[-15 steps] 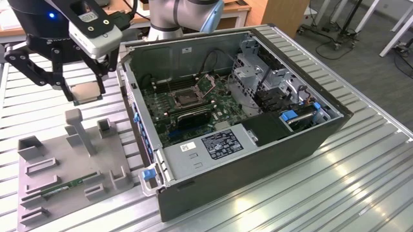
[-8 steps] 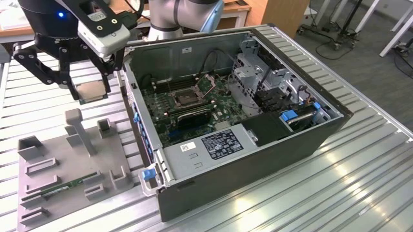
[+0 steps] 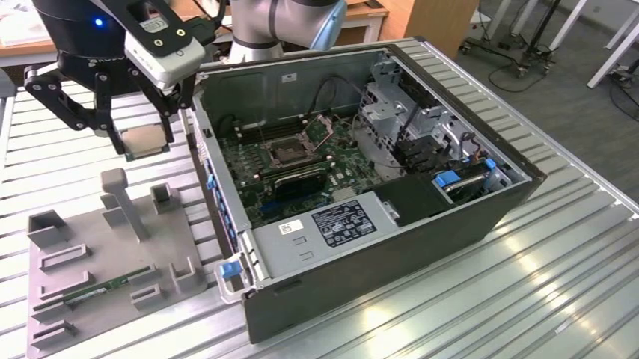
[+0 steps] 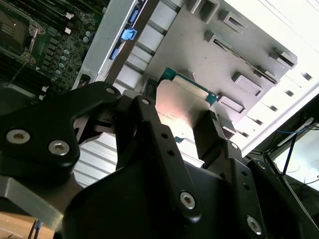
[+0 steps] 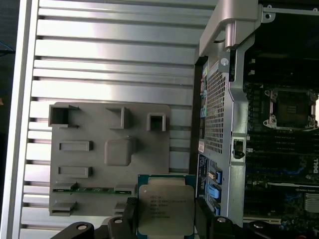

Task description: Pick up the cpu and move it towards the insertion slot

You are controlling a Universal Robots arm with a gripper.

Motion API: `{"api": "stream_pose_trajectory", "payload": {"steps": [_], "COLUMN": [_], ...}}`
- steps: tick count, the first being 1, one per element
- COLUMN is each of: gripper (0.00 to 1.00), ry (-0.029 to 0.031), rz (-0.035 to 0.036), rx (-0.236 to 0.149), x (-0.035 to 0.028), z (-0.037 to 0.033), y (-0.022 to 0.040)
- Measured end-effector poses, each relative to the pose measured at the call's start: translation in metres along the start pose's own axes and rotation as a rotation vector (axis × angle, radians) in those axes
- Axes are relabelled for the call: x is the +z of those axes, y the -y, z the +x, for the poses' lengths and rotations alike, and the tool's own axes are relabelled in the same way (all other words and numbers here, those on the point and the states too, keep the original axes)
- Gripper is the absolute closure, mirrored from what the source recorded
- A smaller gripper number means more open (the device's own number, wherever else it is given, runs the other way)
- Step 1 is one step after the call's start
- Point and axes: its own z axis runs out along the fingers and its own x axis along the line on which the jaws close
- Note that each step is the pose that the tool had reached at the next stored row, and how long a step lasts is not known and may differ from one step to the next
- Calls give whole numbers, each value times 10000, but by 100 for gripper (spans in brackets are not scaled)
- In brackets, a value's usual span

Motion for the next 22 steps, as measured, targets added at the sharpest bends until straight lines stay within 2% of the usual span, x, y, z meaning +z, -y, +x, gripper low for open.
{"api": "stream_pose_trajectory", "payload": {"steps": [22], "gripper": [45], "ry": [1], "rz": [0], "rx": [0], "x": [0], "z": [-152], "y": [7]}}
